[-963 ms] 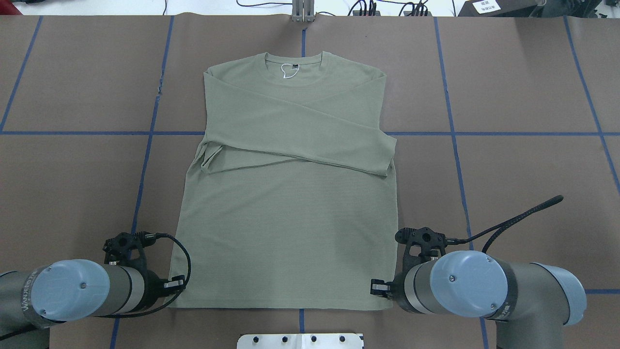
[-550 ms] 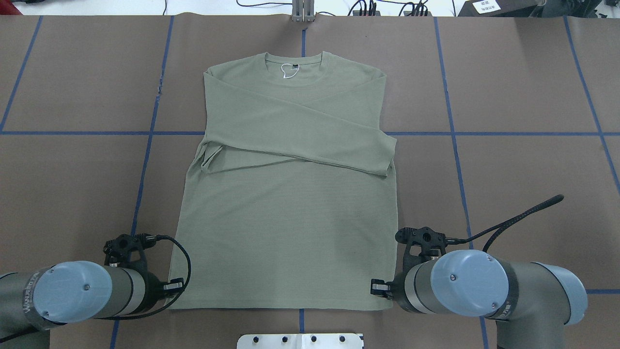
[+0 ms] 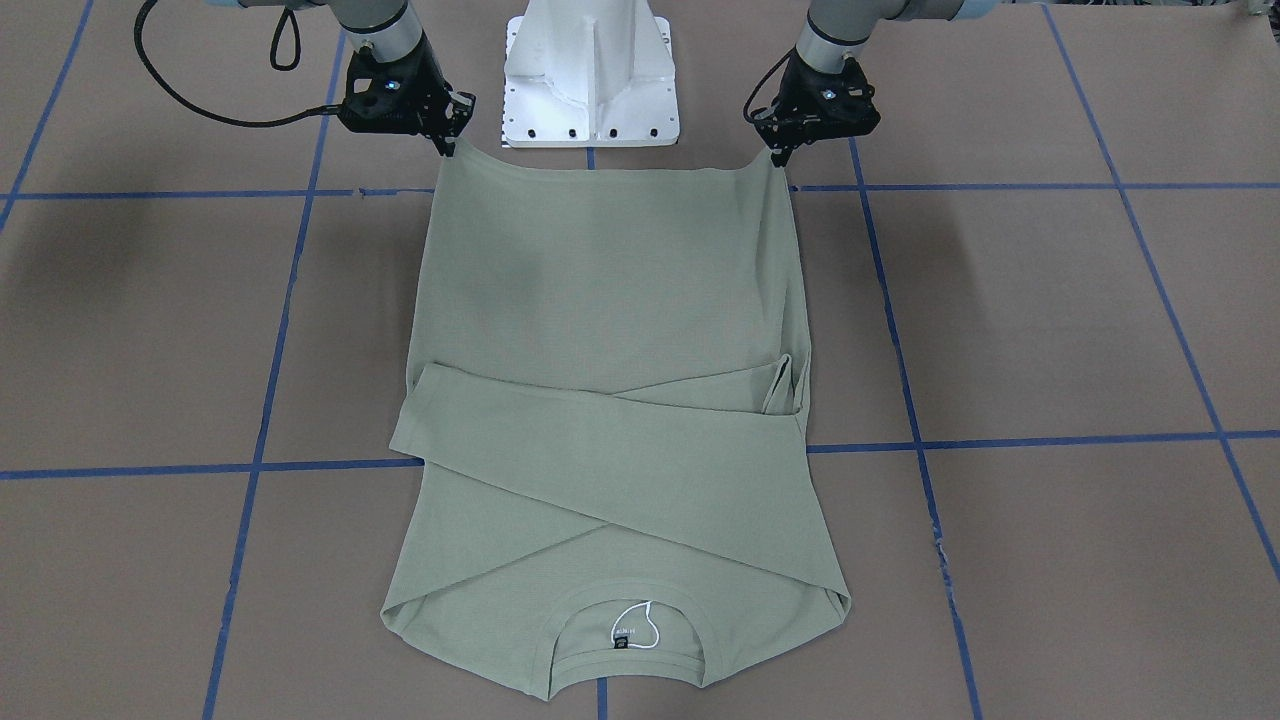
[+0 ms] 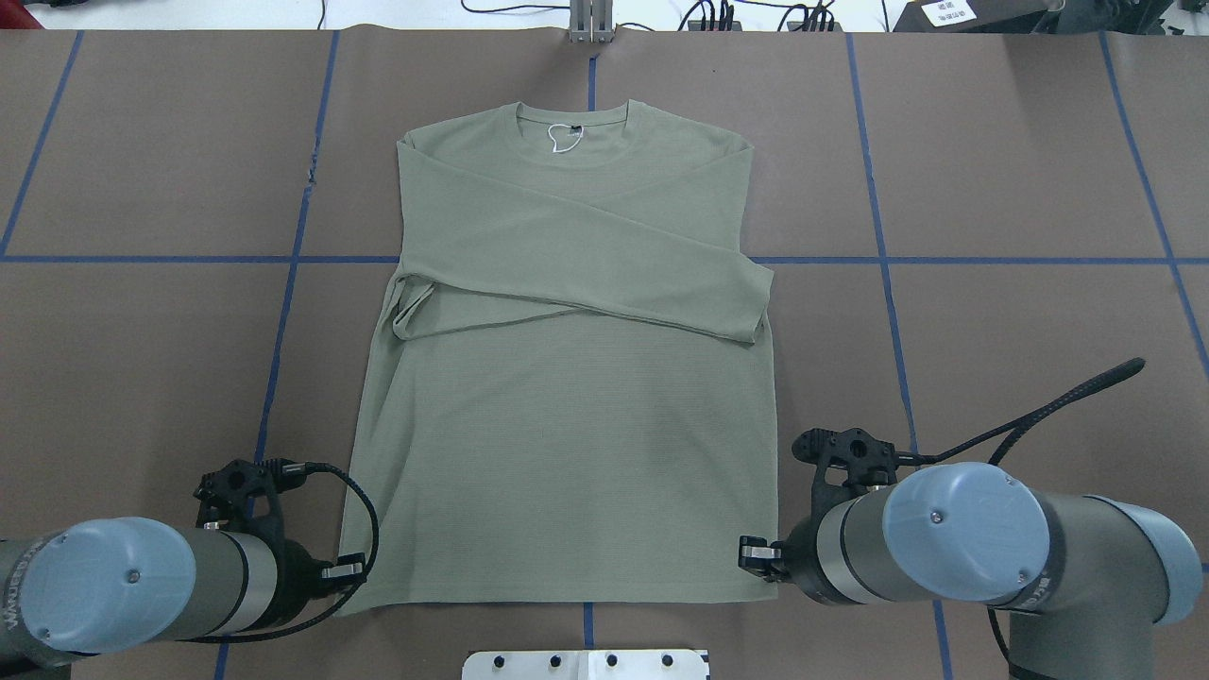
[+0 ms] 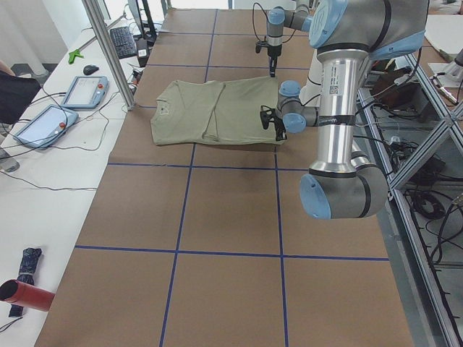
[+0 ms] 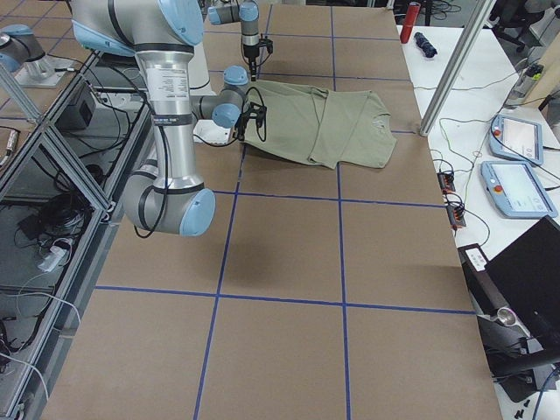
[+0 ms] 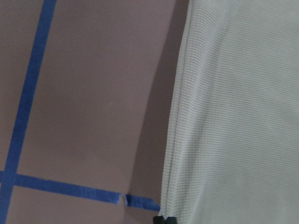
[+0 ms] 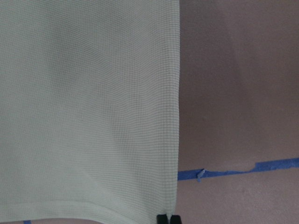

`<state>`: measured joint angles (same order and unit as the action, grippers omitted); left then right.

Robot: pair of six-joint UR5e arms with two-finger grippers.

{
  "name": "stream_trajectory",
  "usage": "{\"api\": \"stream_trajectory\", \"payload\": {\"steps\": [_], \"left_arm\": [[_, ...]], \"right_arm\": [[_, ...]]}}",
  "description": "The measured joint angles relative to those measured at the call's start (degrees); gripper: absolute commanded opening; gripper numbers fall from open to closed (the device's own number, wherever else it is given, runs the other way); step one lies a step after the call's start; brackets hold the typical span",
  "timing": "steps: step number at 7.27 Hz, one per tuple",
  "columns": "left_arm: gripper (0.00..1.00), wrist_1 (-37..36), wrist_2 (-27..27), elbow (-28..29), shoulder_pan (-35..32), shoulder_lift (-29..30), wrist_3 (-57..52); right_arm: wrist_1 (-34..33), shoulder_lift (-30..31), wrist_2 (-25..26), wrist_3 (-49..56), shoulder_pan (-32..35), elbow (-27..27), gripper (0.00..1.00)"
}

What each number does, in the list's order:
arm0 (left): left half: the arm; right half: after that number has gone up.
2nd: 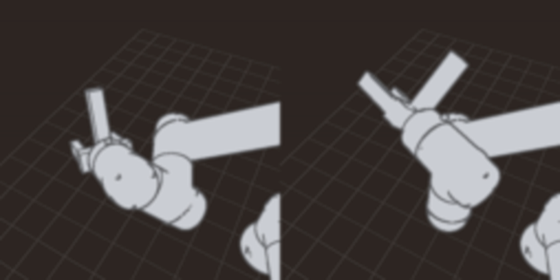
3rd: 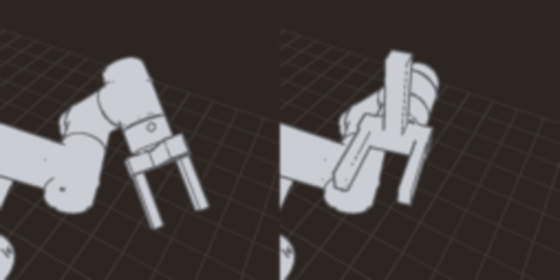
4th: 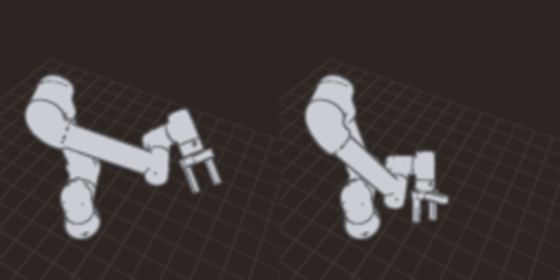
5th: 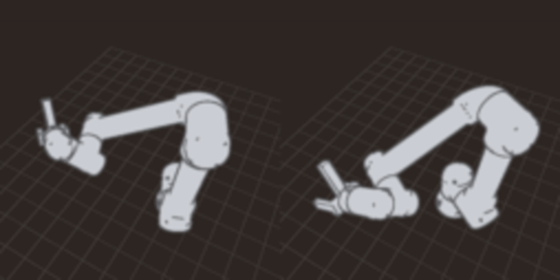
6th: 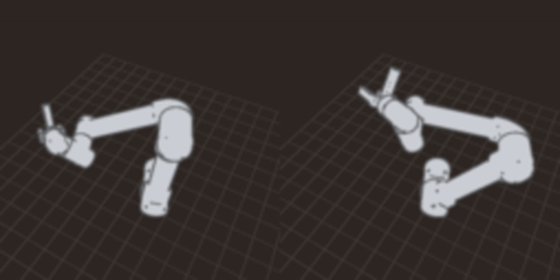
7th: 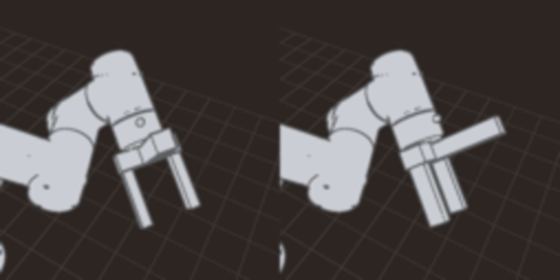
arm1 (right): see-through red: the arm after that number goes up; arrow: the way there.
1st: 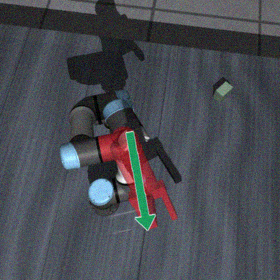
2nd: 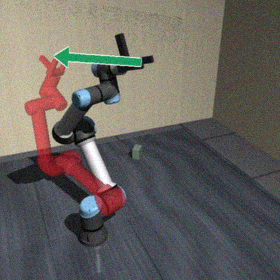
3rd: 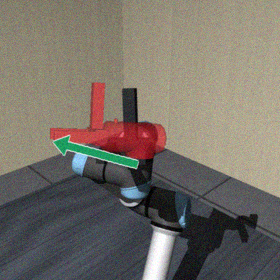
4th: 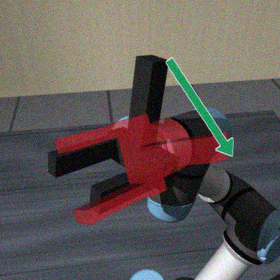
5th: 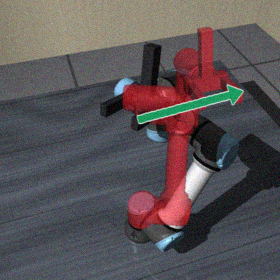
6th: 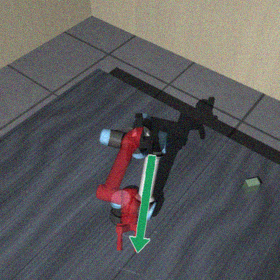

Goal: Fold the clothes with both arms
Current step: 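Grasp both hem corners and lift them with both grippers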

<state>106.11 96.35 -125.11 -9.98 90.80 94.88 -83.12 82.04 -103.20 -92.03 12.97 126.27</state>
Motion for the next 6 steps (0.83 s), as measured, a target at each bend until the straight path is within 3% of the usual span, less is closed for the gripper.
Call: {"api": "stream_trajectory", "payload": {"steps": [3, 6], "left_arm": [[0.0, -1.0, 0.1, -5.9, 3.1, -1.0, -0.1], [0.0, -6.9, 0.4, -12.7, 6.4, -1.9, 0.0]], "right_arm": [[0.0, 6.2, -3.6, 0.1, 0.2, 6.8, 0.0], [0.1, 13.4, -8.8, 0.2, 0.4, 15.2, 0.0]]}}
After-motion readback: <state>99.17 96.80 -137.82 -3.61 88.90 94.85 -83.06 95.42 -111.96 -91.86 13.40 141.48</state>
